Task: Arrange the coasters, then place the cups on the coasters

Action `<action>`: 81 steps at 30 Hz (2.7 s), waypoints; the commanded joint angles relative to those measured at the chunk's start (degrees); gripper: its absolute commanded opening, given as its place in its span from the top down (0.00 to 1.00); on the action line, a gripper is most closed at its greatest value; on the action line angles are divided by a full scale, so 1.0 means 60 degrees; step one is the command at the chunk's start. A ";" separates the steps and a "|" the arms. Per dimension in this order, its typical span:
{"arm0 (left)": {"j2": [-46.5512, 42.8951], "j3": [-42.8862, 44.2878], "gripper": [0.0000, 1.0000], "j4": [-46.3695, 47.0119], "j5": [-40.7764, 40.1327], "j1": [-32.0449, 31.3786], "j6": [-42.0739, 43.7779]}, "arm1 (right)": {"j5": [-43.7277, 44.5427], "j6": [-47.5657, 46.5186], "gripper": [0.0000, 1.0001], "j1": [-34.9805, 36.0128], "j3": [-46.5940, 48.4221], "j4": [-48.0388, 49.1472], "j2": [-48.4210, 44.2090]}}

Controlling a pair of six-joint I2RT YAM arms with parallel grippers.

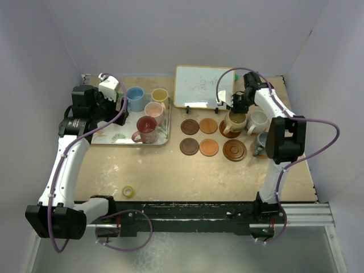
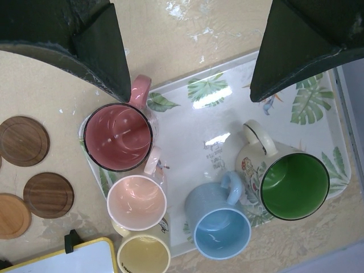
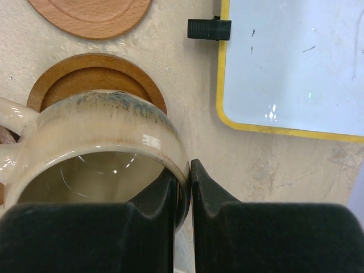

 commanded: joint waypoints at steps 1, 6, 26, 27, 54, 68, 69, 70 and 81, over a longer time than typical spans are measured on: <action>-0.0116 -0.0023 0.18 0.0394 0.0182 0.0058 0.0071 | -0.0341 -0.0193 1.00 0.0016 0.0581 0.0001 -0.0132; -0.0116 -0.0040 0.18 0.0388 0.0197 0.0058 0.0100 | -0.0386 -0.0178 1.00 0.0016 0.0609 -0.0012 -0.0073; -0.0206 -0.0109 0.18 0.0328 0.0193 0.0058 0.0181 | -0.0466 -0.0023 1.00 0.0313 0.0600 -0.0149 0.0029; -0.0217 -0.0116 0.18 0.0327 0.0197 0.0058 0.0181 | -0.0453 -0.0030 1.00 0.0310 0.0584 -0.0146 0.0026; -0.0193 -0.0135 0.18 0.0269 0.0212 0.0058 0.0234 | -0.0194 -0.0119 0.94 0.0317 0.0044 0.0173 0.0129; -0.0205 -0.0126 0.18 0.0228 0.0210 0.0058 0.0285 | -0.0120 0.0011 0.86 0.0378 -0.0073 0.0242 0.0127; -0.0204 -0.0115 0.18 0.0232 0.0211 0.0058 0.0295 | -0.0102 0.0013 0.86 0.0386 -0.0060 0.0253 0.0128; -0.0208 -0.0130 0.18 0.0221 0.0204 0.0058 0.0299 | -0.0090 0.0024 0.85 0.0396 -0.0053 0.0240 0.0117; -0.0221 -0.0055 0.17 0.0170 0.0223 0.0062 0.0388 | -0.0148 0.0251 0.68 0.0427 0.0135 -0.0206 -0.0448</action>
